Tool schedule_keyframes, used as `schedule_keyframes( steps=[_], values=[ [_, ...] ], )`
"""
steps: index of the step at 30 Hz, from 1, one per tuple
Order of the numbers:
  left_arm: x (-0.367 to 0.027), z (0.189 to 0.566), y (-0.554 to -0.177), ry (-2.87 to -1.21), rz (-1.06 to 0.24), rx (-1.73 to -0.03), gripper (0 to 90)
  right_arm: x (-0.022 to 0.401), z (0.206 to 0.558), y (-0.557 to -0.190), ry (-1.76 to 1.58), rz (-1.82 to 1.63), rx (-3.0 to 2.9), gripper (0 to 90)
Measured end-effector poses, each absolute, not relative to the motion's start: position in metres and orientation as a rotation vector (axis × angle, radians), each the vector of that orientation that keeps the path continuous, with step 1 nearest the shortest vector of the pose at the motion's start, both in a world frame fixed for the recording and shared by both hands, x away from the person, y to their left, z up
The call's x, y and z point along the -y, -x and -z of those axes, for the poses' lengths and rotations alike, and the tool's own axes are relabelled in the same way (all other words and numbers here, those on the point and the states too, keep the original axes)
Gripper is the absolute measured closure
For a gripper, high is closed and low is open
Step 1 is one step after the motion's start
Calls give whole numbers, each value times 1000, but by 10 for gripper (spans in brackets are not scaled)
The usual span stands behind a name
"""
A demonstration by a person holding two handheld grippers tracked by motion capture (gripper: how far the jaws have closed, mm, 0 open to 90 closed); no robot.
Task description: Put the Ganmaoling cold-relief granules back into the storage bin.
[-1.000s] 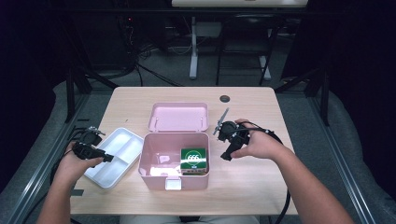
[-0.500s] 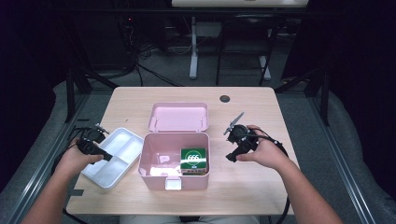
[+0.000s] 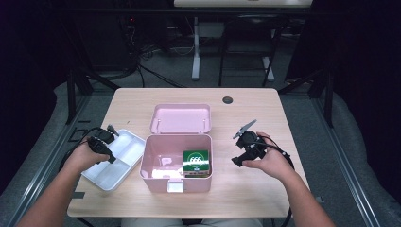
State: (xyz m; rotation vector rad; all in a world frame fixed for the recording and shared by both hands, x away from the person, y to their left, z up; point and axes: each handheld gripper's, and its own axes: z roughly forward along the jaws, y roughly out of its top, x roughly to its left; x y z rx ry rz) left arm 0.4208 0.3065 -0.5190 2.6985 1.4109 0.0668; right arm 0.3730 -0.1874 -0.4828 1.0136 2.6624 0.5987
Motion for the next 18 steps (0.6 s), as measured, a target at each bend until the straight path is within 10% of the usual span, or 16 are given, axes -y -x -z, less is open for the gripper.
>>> schedule_keyframes(
  steps=[18],
  values=[
    [-302,535,-430,-2748,-25,-1441,856,200,494,-368,-1123,-690,-2576,279]
  ],
)
